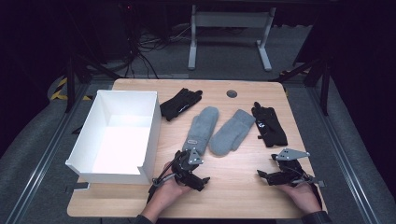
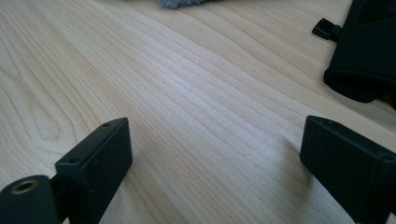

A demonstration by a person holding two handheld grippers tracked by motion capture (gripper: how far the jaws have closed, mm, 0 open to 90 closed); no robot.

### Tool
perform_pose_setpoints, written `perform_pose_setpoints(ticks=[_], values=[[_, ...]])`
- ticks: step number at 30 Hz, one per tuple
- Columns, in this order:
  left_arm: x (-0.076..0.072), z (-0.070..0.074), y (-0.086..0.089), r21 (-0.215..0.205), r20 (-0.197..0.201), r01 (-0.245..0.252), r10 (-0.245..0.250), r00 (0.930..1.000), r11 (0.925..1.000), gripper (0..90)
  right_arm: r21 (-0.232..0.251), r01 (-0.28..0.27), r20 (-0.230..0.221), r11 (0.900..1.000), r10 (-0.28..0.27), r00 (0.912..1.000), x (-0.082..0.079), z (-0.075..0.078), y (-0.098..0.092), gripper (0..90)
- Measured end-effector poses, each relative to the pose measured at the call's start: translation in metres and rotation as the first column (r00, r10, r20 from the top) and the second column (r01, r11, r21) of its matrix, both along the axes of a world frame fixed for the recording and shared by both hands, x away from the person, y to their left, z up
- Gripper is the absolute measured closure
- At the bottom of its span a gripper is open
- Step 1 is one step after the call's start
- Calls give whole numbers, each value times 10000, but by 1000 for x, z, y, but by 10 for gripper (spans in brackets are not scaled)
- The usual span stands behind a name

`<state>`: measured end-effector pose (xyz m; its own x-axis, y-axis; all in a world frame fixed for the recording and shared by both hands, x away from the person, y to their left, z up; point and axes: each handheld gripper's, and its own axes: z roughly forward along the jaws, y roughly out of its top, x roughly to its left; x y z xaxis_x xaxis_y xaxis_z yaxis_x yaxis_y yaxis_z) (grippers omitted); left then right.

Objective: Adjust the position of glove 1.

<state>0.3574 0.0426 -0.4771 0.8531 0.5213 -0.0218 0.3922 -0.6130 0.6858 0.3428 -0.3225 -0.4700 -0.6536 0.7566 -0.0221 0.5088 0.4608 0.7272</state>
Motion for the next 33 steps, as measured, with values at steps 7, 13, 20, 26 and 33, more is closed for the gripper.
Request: perform_pose_setpoints(ticks=[7, 13, 20, 26, 33], values=[[-2, 1, 1, 75, -36, -33, 34, 10000, 10000, 2, -22, 111, 19, 9999, -111, 9999, -2, 0, 0, 97], [-6, 3, 3, 279, -215, -265, 271, 9994, 9993, 0, -240, 8, 96, 9997, -5, 10000, -3, 8, 3, 183], [-14, 3, 11, 341, -234, -247, 255, 9994, 9991, 0, -30, -324, 486, 9995, 326, 9983, 0, 23, 14, 436], [-15, -1, 15, 32, -20, -185, 185, 9998, 9998, 0, 127, -735, 441, 9972, 728, 9964, 11, 30, 28, 652], [-15, -1, 16, -18, -35, -124, 124, 9999, 9999, 1, 402, -1219, 257, 9917, 1209, 9923, 26, 33, 42, 871]])
